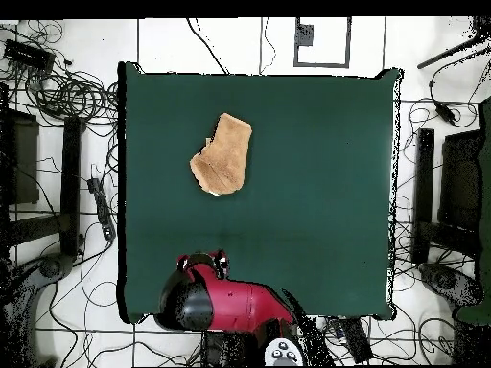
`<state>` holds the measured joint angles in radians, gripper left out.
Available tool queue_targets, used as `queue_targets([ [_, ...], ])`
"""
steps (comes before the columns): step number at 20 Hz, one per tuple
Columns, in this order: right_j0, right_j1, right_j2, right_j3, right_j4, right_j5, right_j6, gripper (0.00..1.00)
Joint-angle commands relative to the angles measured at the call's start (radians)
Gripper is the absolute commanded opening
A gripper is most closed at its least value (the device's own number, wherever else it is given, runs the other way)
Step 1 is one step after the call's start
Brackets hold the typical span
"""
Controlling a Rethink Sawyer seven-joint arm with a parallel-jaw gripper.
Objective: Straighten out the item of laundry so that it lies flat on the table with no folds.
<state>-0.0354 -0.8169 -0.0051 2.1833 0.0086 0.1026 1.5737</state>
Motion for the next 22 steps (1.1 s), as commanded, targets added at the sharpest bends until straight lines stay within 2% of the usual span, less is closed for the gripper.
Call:
queue_targets([
  [1,-0.057,-0.021,0.067,0.052,0.005,-0.033,0.199,1.0],
  [9,-0.075,-0.009,0.096,0.035,0.028,-0.015,0.208,1.0],
  [22,-0.05,0.05,0.077,-0.096,0.048,0.043,0.179,1.0],
])
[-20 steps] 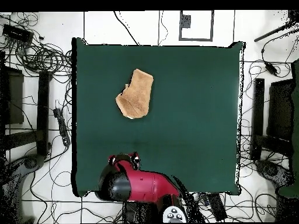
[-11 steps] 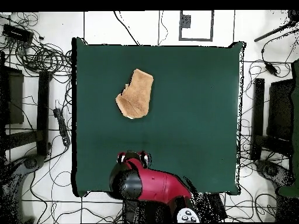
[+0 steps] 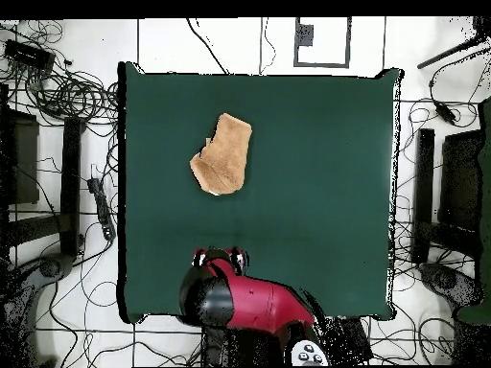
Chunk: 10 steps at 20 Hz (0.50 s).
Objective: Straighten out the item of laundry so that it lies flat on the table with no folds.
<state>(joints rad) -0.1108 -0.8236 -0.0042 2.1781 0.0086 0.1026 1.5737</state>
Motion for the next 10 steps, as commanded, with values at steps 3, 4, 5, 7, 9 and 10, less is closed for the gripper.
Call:
queue_targets([
  [3,0.034,0.078,0.07,-0.122,0.05,0.046,0.175,1.0],
  [4,0.032,0.085,0.072,-0.131,0.05,0.046,0.173,1.0],
  [5,0.032,0.091,0.072,-0.14,0.049,0.045,0.171,1.0],
  [7,0.032,0.104,0.07,-0.155,0.05,0.044,0.171,1.0],
  [9,0.037,0.113,0.066,-0.17,0.055,0.049,0.176,1.0],
  [10,0.042,0.119,0.061,-0.181,0.058,0.054,0.178,1.0],
])
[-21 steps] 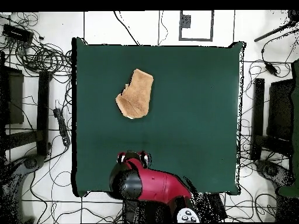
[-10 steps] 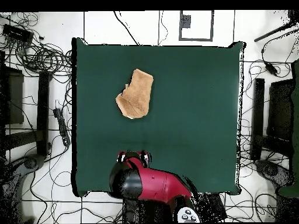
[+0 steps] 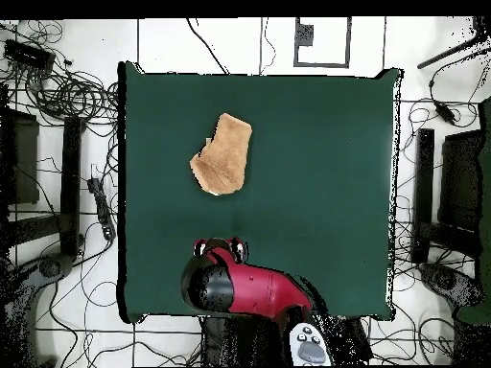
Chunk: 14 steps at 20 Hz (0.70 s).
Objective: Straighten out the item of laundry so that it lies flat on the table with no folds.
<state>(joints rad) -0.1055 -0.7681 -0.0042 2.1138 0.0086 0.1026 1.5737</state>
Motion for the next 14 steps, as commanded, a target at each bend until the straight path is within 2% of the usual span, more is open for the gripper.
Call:
queue_targets([
  [1,0.041,0.067,0.057,-0.123,0.06,0.055,0.182,1.0],
  [7,0.044,0.084,0.057,-0.16,0.062,0.064,0.183,1.0],
  [14,0.042,0.072,0.045,-0.202,0.084,0.157,0.189,1.0],
])
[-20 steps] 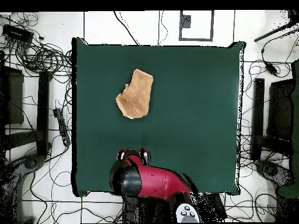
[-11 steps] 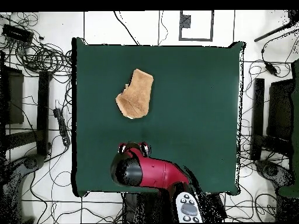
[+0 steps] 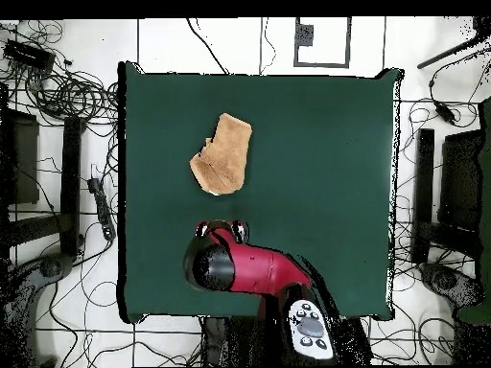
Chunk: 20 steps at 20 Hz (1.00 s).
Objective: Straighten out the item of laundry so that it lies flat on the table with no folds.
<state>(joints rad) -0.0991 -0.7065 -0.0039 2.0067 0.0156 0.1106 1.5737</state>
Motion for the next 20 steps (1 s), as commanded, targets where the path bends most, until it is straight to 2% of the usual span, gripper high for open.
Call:
queue_targets([
  [1,0.041,0.01,0.038,-0.103,0.079,0.152,0.192,1.0],
  [10,0.04,0.034,0.048,-0.16,0.067,0.171,0.177,1.0],
  [20,0.07,0.112,0.027,-0.251,0.062,0.164,0.18,1.0],
])
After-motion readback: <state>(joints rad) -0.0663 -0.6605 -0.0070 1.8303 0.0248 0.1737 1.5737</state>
